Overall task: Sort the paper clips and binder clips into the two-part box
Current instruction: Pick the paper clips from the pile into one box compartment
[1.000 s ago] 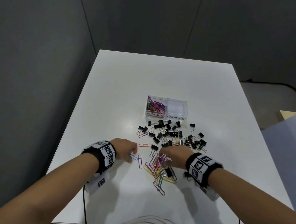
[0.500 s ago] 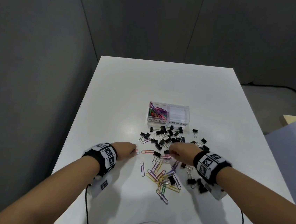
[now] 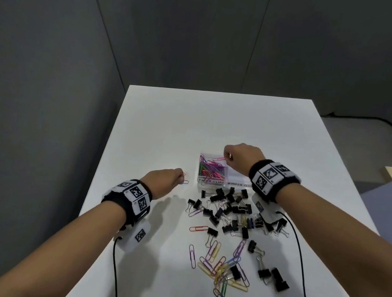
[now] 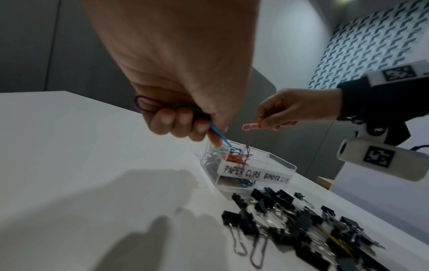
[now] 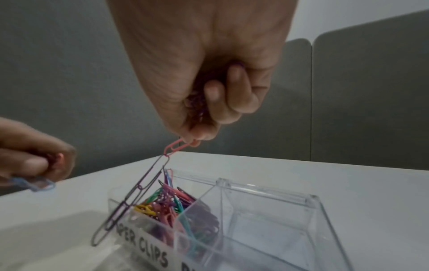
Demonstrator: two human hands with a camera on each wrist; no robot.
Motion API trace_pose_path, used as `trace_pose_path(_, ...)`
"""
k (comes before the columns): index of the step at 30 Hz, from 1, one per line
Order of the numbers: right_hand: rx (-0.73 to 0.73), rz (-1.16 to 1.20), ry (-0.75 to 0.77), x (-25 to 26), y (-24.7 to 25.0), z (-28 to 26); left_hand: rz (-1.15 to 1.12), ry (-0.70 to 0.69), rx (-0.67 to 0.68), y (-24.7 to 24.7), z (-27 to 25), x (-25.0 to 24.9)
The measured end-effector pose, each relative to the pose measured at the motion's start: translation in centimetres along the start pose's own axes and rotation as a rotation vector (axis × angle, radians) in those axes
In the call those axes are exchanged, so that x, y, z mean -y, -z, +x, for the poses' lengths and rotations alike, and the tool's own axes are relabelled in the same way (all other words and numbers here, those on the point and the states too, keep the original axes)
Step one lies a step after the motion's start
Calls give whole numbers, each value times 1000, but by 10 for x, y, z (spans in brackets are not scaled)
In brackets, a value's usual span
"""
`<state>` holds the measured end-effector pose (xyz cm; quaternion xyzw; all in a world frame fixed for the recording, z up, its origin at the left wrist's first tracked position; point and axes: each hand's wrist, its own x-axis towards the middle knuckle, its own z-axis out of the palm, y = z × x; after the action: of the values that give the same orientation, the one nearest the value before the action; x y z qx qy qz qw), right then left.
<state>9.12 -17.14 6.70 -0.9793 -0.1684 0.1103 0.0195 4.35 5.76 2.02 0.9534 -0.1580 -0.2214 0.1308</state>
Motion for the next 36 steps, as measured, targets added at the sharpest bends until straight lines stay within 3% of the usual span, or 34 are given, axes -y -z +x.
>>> trace_pose_path(5,134,-54,-50,16,-19,29,-17,-23,-4,-4,18,17)
trace_pose_path(13,156,222,14,27,-34,31,-58,-109,-3,1,29,16)
trace_pose_path(16,63,283,-2,16,-31,14,-30,-170,4,5,35,4)
trace_pose_path(20,-68,339,-9,-5,-33,-26,34,-173,119,3,43,-22)
trace_pose_path(24,49,255,-27,-28,-57,-77,-13,-173,145,0,44,-36)
trace_pose_path(29,209,194,-82,-50,-85,-123,-19,-234,0,15,47,-53)
trace_pose_path(32,220,140,-65,-58,-95,-135,68,-227,-55,17,62,-63)
trace_pose_path(36,188,116,-76,-61,-100,-138,198,-222,-34,7,77,-70)
